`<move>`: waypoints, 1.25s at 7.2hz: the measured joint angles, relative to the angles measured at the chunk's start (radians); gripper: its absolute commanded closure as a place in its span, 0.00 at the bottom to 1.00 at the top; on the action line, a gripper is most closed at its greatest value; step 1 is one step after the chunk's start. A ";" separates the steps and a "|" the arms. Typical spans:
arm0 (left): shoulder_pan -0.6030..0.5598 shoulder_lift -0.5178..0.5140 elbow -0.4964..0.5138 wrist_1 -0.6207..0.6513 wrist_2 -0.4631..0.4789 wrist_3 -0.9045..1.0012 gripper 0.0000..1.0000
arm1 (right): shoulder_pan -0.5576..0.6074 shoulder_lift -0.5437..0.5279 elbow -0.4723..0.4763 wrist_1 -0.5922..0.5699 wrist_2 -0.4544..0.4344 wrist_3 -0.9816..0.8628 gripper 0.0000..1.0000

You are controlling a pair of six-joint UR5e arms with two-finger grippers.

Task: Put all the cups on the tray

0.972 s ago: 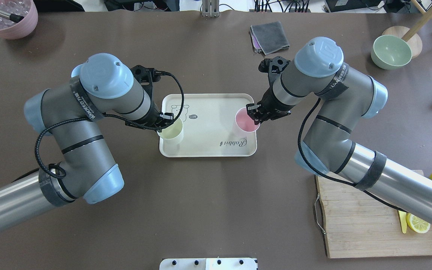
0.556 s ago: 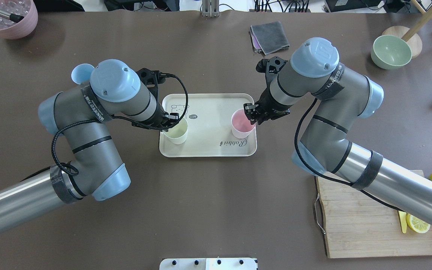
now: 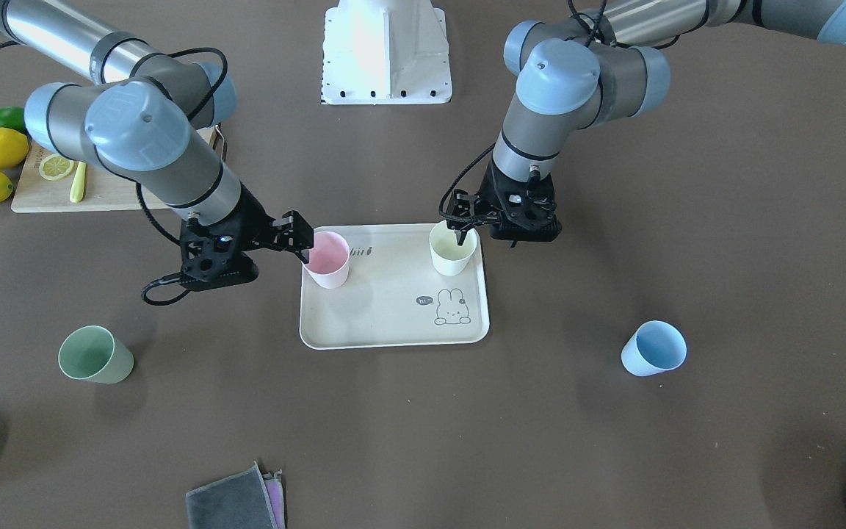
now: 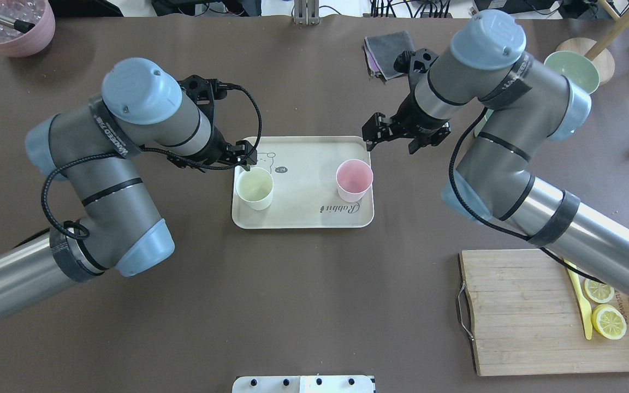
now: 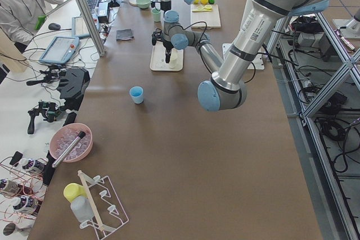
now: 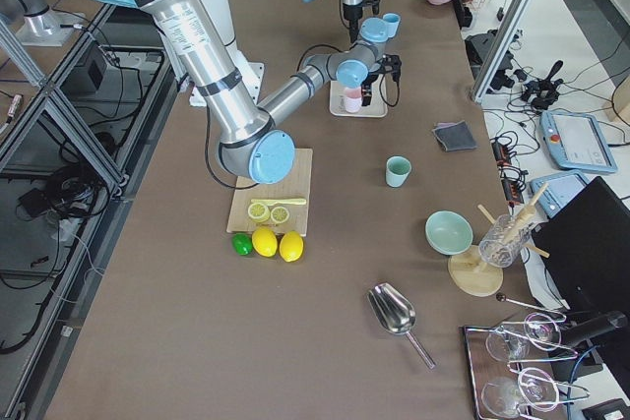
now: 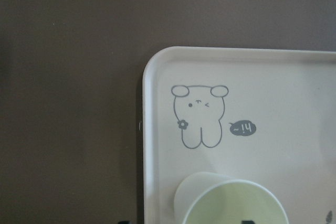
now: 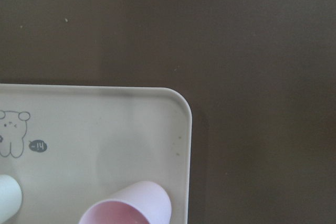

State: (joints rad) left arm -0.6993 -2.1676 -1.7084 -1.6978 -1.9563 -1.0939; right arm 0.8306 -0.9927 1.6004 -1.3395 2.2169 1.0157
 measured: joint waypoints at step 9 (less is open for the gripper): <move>-0.299 0.156 0.030 0.027 -0.097 0.414 0.03 | 0.290 -0.084 -0.320 0.005 0.093 -0.367 0.12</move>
State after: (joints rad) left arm -0.9985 -2.0113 -1.6787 -1.6704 -2.0532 -0.6801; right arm 1.1208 -1.0764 1.2806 -1.3349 2.3097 0.6492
